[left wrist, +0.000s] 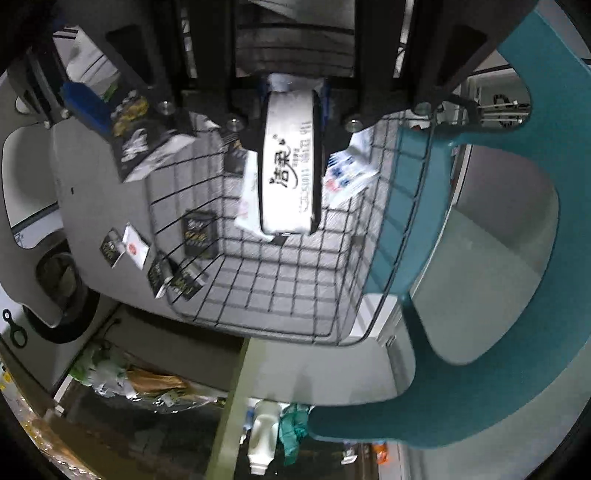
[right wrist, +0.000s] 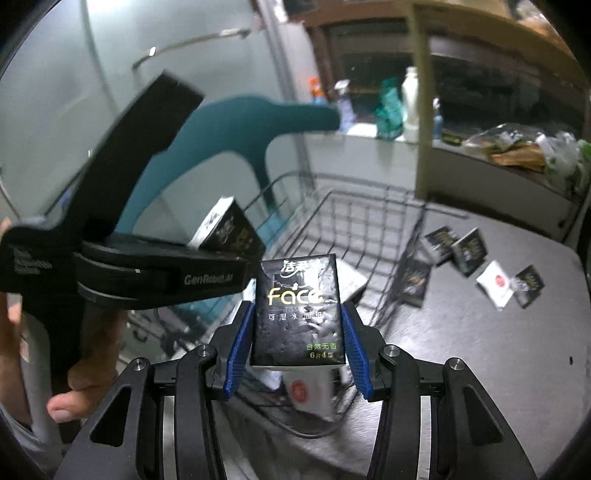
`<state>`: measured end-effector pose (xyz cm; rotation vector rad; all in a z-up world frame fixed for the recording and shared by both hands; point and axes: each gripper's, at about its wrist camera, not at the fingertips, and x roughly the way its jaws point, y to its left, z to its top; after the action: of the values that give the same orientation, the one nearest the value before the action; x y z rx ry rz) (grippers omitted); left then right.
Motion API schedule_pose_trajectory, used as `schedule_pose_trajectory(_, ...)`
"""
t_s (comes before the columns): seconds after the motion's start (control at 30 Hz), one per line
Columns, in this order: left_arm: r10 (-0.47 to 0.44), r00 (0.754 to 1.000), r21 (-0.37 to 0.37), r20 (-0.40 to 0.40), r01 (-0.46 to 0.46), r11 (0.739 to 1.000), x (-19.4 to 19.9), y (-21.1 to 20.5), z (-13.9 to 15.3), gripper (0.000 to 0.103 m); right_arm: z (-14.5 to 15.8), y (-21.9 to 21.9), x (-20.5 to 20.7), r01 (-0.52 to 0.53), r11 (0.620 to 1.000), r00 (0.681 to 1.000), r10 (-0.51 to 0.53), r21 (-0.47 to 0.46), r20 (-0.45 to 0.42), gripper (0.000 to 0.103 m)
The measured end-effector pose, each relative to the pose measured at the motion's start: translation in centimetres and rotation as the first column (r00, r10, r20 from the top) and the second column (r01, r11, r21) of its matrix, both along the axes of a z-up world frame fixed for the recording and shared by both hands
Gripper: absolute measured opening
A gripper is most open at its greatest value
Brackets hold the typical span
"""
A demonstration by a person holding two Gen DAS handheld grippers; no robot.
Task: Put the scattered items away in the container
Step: 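Carry the tissue roll and Face pack into the basket and open both grippers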
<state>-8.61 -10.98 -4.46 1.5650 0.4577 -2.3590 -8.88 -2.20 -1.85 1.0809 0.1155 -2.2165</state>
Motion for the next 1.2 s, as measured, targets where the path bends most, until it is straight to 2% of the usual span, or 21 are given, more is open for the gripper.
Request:
schedule_pose_trajectory(0.17, -0.019, 0.998, 0.017, 0.058, 0.018, 1.0, 0.3, -0.9, -2.1, 0.021, -2.5, -1.0, 0.2, 0.0, 0.999, 0.998, -0.002, 0.04, 0.055, 0.048)
schedule_pose_trajectory(0.33, -0.022, 0.997, 0.049, 0.071, 0.019, 0.999, -0.1, -1.6, -3.2, 0.022, -3.2, -1.5, -0.2, 0.019, 0.998, 0.998, -0.022, 0.054, 0.058, 0.049)
schedule_pose_trajectory(0.37, -0.018, 0.998, 0.057, 0.068, 0.015, 0.998, -0.1, -1.7, -3.3, 0.027, -3.2, -1.5, -0.2, 0.019, 0.998, 0.998, -0.022, 0.053, 0.055, 0.049)
schedule_pose_trajectory(0.4, -0.014, 0.998, 0.067, 0.064, 0.01, 0.998, -0.2, -1.8, -3.3, 0.037, -3.2, -1.5, -0.2, 0.018, 0.998, 0.998, -0.021, 0.054, 0.052, 0.049)
schedule_pose_trajectory(0.47, -0.007, 0.998, 0.072, 0.057, 0.003, 0.997, -0.1, -1.8, -3.2, 0.051, -3.0, -1.4, -0.3, 0.018, 0.998, 0.999, -0.021, 0.058, 0.046, 0.05)
schedule_pose_trajectory(0.53, 0.0, 0.999, 0.054, 0.042, -0.002, 0.999, 0.3, -1.9, -2.7, 0.052, -2.7, -0.9, -0.4, 0.026, 0.999, 0.999, -0.028, 0.048, 0.044, 0.05)
schedule_pose_trajectory(0.7, -0.009, 1.0, 0.076, -0.001, 0.009, 0.997, 0.9, -1.3, -0.8, 0.053, -0.8, 2.4, -0.2, 0.09, 0.996, 0.996, -0.09, 0.005, 0.022, 0.05)
schedule_pose_trajectory(0.8, -0.035, 0.999, 0.084, -0.027, 0.038, 0.996, 1.1, 0.4, 0.5, 0.053, 0.3, 5.3, -0.5, 0.149, 0.989, 0.989, -0.149, -0.001, 0.001, 0.05)
schedule_pose_trajectory(0.93, -0.092, 0.994, 0.081, -0.06, 0.097, 0.992, 0.0, 4.0, 2.3, 0.053, 1.2, 10.5, -1.8, 0.262, 0.965, 0.964, -0.261, 0.016, -0.043, 0.053)
schedule_pose_trajectory(1.1, -0.179, 0.981, 0.089, -0.075, 0.185, 0.979, -2.8, 9.9, 2.9, 0.053, -0.1, 16.0, -3.8, 0.362, 0.93, 0.932, -0.36, 0.061, -0.039, 0.053)
schedule_pose_trajectory(1.2, -0.217, 0.974, 0.081, -0.059, 0.221, 0.972, -4.7, 13.1, 1.8, 0.053, -1.9, 18.4, -4.7, 0.389, 0.917, 0.921, -0.389, 0.088, -0.016, 0.053)
